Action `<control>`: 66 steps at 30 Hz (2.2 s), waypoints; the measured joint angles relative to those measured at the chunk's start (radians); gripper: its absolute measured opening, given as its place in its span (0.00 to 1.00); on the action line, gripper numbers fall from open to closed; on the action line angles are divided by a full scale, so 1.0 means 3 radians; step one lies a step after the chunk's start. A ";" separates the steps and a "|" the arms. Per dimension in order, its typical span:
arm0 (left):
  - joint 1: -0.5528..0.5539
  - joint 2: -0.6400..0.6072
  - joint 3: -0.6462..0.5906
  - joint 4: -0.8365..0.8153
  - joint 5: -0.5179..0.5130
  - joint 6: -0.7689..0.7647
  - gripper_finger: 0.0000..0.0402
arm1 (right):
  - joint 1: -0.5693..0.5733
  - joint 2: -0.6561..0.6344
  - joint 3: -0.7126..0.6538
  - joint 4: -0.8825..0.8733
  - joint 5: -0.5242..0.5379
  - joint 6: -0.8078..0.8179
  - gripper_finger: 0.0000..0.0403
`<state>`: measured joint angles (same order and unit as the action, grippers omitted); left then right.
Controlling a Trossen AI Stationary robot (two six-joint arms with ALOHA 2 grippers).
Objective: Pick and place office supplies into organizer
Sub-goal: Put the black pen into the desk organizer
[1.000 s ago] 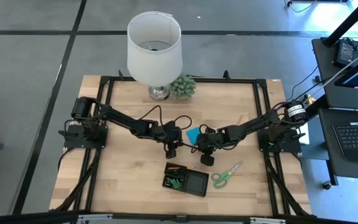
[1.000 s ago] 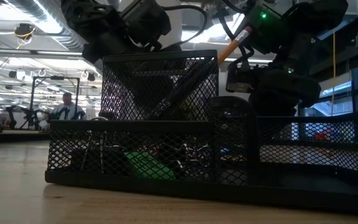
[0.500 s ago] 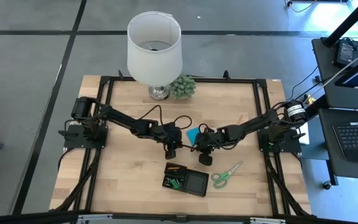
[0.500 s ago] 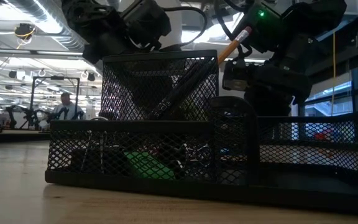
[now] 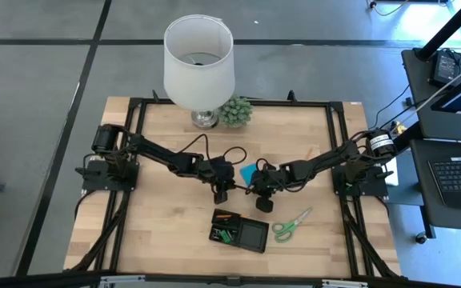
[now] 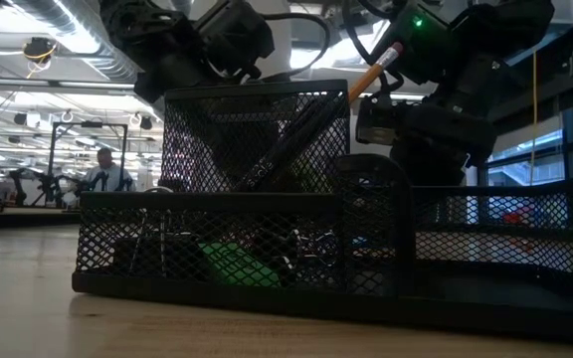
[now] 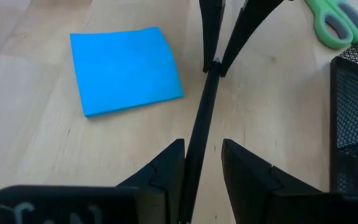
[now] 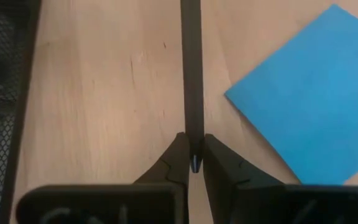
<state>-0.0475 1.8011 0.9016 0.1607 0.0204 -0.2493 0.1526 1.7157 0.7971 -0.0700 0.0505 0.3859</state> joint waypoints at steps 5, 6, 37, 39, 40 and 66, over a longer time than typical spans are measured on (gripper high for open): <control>0.0000 0.0000 0.0000 -0.0001 0.0036 0.0000 0.25 | 0.0000 -0.0001 0.0001 0.0000 -0.0001 0.0011 0.08; 0.0001 0.0000 0.0000 -0.0001 0.0066 0.0000 0.25 | 0.0000 -0.0001 0.0001 0.0000 -0.0003 0.0011 0.08; -0.0010 -0.0001 0.0000 -0.0025 0.0162 0.0469 0.18 | -0.0001 -0.0005 0.0004 0.0183 -0.0001 -0.0004 0.08; -0.0010 -0.0001 0.0000 -0.0025 0.0160 0.0469 0.12 | -0.0001 -0.0005 0.0004 0.0183 -0.0001 -0.0004 0.08; -0.0010 -0.0001 0.0000 -0.0025 0.0160 0.0469 0.09 | -0.0001 -0.0005 0.0004 0.0183 -0.0001 -0.0005 0.08; -0.0012 -0.0282 0.0000 -0.0135 0.0167 0.0530 0.00 | -0.0078 -0.0390 0.0008 -0.0128 -0.0412 0.0110 0.64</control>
<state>-0.0511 1.7164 0.9016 0.1202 0.0705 -0.0902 0.1291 1.5986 0.7994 -0.1084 -0.0731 0.4190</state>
